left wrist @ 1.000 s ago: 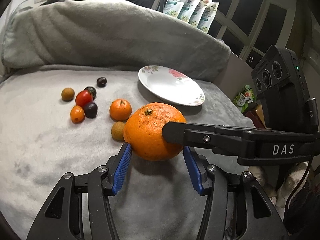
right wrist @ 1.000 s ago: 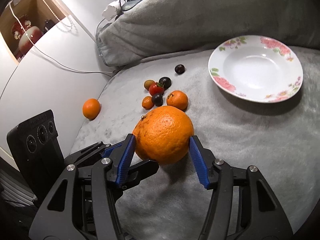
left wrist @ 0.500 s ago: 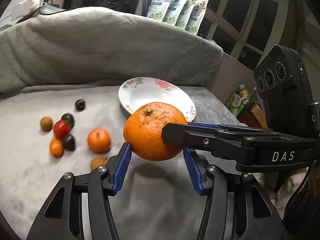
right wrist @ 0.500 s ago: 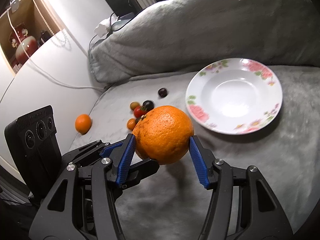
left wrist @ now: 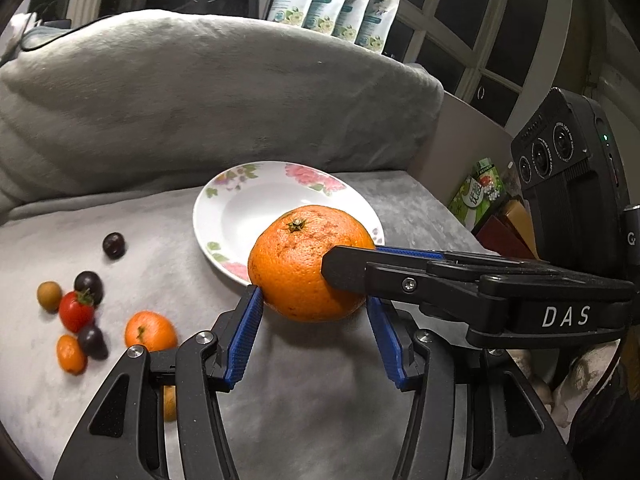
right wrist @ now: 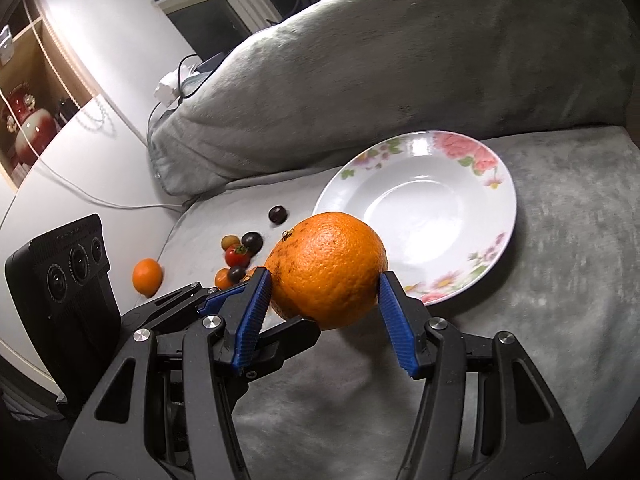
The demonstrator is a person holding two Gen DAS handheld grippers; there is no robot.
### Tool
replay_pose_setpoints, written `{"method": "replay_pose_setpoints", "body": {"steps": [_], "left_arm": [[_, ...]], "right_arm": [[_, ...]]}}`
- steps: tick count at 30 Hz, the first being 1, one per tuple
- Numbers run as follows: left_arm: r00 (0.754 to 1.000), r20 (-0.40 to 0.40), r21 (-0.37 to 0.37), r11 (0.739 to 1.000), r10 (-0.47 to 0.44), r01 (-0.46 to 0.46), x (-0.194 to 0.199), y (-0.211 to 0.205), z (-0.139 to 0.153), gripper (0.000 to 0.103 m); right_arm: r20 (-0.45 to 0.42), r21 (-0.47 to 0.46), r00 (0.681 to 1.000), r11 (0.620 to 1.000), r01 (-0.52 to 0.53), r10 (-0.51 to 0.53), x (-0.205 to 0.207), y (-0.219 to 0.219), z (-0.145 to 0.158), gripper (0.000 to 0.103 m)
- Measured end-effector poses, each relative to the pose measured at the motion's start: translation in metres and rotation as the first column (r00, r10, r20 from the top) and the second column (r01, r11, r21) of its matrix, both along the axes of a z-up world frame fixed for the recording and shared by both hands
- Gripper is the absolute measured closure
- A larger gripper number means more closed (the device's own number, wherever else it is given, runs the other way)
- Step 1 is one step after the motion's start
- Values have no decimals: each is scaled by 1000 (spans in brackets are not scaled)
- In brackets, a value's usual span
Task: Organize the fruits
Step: 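Lift the large orange with the right gripper and carry it over the plate, then lower the orange onto the plate and open the right gripper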
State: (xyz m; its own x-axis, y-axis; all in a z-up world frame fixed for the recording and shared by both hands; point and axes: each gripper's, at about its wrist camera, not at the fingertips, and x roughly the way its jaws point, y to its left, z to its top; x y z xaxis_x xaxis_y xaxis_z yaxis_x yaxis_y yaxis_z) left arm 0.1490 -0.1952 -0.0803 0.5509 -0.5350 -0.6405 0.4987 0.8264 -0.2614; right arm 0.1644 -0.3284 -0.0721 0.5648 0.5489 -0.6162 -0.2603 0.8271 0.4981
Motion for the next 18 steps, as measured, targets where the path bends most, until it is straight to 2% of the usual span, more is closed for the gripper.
{"method": "replay_pose_setpoints", "body": {"steps": [8,18], "left_arm": [[1000,-1,8,1000,-9,9,8,-5,2,50],[999,32,2,1000,-5,5,-2,4,13,50]], "right_arm": [[-15,-2,999,1000,30,-30,7,-4,-3,45],[62,-51,995,996,75,-72,-7,-1,16,45]]}}
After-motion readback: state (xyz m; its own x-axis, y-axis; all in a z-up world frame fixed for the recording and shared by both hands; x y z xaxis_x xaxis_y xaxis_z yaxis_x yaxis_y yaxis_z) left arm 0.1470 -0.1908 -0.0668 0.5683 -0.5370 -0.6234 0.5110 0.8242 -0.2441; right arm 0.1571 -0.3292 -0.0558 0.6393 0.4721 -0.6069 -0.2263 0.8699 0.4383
